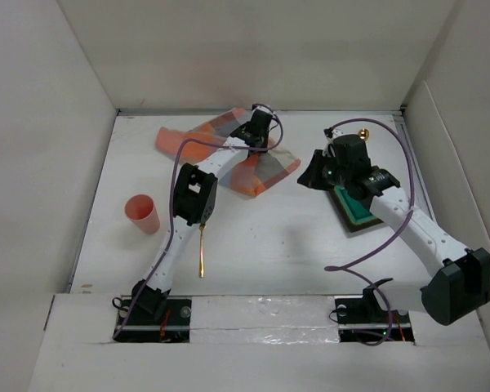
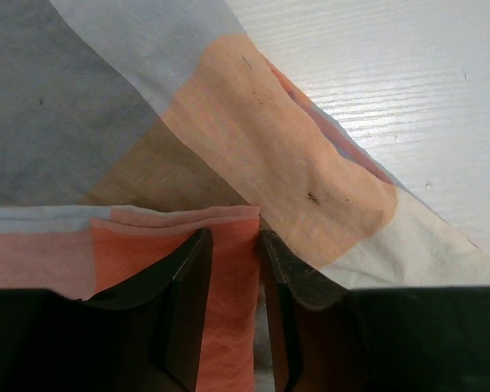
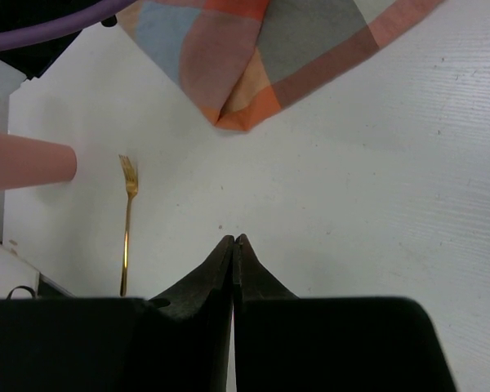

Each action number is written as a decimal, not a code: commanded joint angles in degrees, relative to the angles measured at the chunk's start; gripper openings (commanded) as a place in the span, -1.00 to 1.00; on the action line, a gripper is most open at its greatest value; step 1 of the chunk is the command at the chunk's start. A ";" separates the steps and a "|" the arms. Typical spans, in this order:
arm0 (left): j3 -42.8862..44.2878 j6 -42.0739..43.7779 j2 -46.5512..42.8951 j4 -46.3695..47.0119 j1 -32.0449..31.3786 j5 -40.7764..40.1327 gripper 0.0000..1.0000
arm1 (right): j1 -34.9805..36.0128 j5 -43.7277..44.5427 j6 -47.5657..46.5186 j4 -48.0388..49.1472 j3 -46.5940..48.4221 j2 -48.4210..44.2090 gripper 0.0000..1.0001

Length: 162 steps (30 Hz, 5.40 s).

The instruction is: Set the dinner table for one person

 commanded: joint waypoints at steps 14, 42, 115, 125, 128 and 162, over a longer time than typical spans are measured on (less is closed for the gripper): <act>-7.92 0.64 -10.12 5.95 -0.29 -6.65 -1.00 | -2.81 2.58 1.48 12.95 2.36 11.22 -0.01; -37.28 -6.12 -40.27 10.00 2.00 -7.70 -1.00 | -5.97 13.84 20.90 11.02 19.68 45.50 -0.17; -65.93 -21.50 -61.55 17.73 19.13 5.12 -1.00 | -18.98 -7.61 3.24 11.11 17.51 25.28 -1.00; -74.90 -22.74 -60.40 20.55 19.13 6.71 -1.00 | -18.45 -4.54 2.36 10.40 2.22 21.96 -1.00; -76.66 -22.12 -60.93 19.24 19.13 6.54 -1.00 | -17.84 -3.22 2.45 10.49 -2.02 17.57 -1.00; -96.61 -24.23 -82.64 3.14 19.13 11.55 -1.00 | -18.89 -0.40 0.69 4.52 -23.12 2.35 -1.00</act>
